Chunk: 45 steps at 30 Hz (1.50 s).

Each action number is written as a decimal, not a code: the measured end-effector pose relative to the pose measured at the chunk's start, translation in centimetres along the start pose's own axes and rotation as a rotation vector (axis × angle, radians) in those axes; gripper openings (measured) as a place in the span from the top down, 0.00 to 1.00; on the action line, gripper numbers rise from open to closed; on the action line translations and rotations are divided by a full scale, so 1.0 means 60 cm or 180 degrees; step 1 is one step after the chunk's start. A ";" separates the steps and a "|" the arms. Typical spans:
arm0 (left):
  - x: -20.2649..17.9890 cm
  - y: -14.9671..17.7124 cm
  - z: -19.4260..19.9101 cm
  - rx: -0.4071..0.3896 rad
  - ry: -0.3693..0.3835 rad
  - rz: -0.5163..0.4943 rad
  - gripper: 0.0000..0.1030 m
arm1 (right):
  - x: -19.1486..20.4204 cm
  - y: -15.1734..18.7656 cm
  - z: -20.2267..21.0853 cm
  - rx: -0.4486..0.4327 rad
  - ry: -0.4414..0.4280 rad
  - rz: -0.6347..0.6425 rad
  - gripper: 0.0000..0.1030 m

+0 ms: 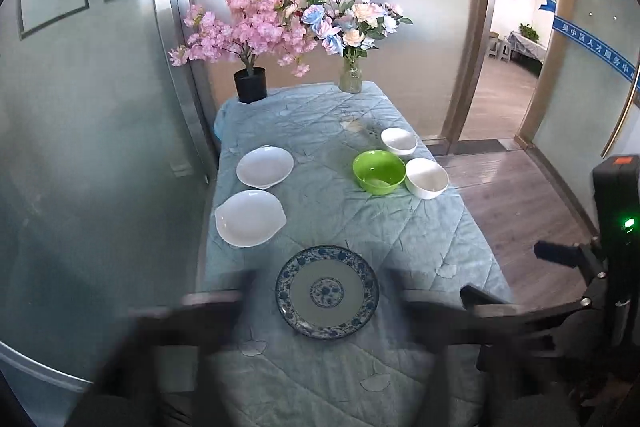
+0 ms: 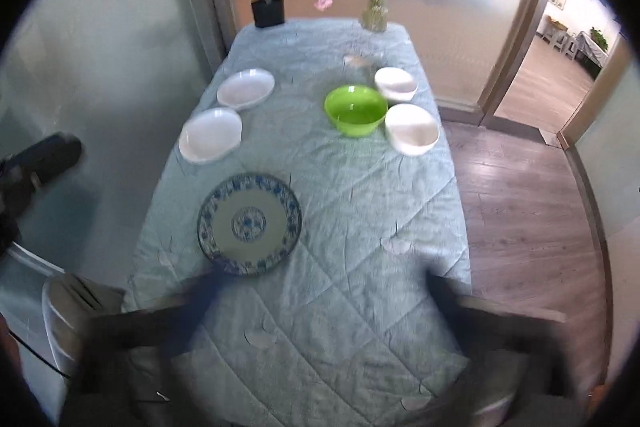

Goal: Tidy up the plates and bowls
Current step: 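Open the left gripper to release the plate and pull back, then reach the left gripper to the white oval dish and grasp its rim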

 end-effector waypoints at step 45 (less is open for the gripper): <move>0.276 -0.321 -0.393 0.0302 0.0363 0.0287 0.02 | 0.101 -0.449 -0.200 -0.0097 -0.0520 0.0583 0.01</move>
Point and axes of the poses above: each gripper's, at about its wrist camera, not at the fingertips, and z roughly against the way its jaws point, x to its left, y to its underside, the point moved 3 cm from there along -z, roughly the way its jaws point, and after that the axes turned 12 degrees about -y, right-handed, at the moved point
